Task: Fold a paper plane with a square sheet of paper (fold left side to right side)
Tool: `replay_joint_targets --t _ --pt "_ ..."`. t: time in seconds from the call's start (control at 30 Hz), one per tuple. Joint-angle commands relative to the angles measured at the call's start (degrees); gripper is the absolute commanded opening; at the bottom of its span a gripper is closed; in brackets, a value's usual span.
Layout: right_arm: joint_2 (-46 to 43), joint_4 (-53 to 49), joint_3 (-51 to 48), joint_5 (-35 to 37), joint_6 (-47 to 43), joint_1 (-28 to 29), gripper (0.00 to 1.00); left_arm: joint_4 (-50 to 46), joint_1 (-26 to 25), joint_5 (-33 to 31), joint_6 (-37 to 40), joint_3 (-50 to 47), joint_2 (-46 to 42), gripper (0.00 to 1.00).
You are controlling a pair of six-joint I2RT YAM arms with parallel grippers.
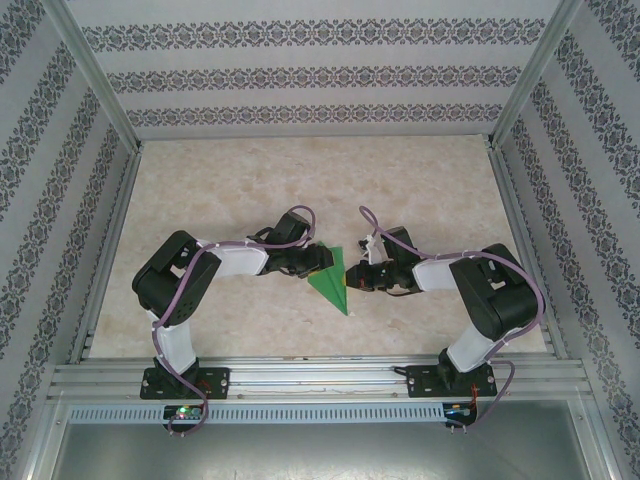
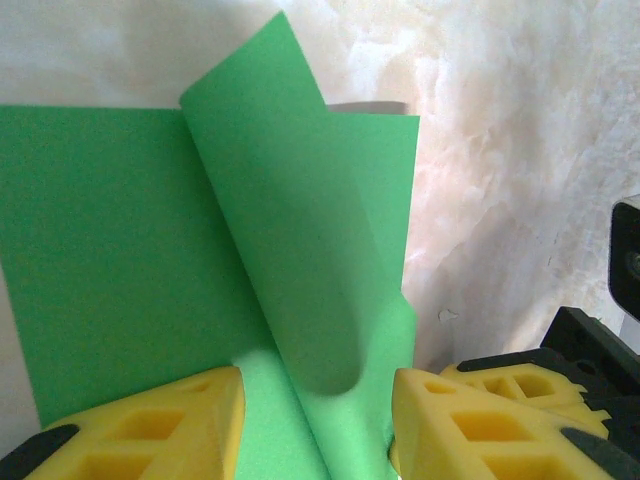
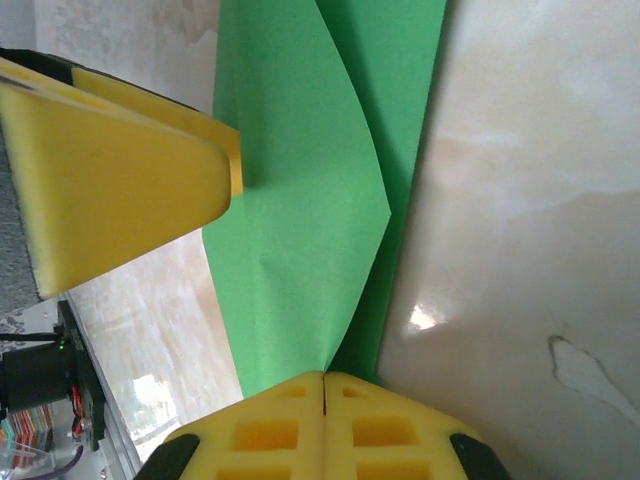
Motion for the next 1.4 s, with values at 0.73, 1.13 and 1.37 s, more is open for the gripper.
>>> replay_joint_targets --t 0.73,1.13,1.37 --pt "4.7 -7.3 2.5 5.4 -3.4 1.6 0.0 -3.6 -0.6 -0.5 1.6 0.5 0.6 0.49" --pt "6.6 -10.7 2.9 8.5 -3.1 1.9 0.0 -7.4 -0.4 -1.2 3.6 2.5 -4.5 0.56" --pt "6.4 -9.6 2.7 7.4 -2.3 2.1 0.0 -9.8 0.2 -1.7 5.2 2.8 -7.0 0.53"
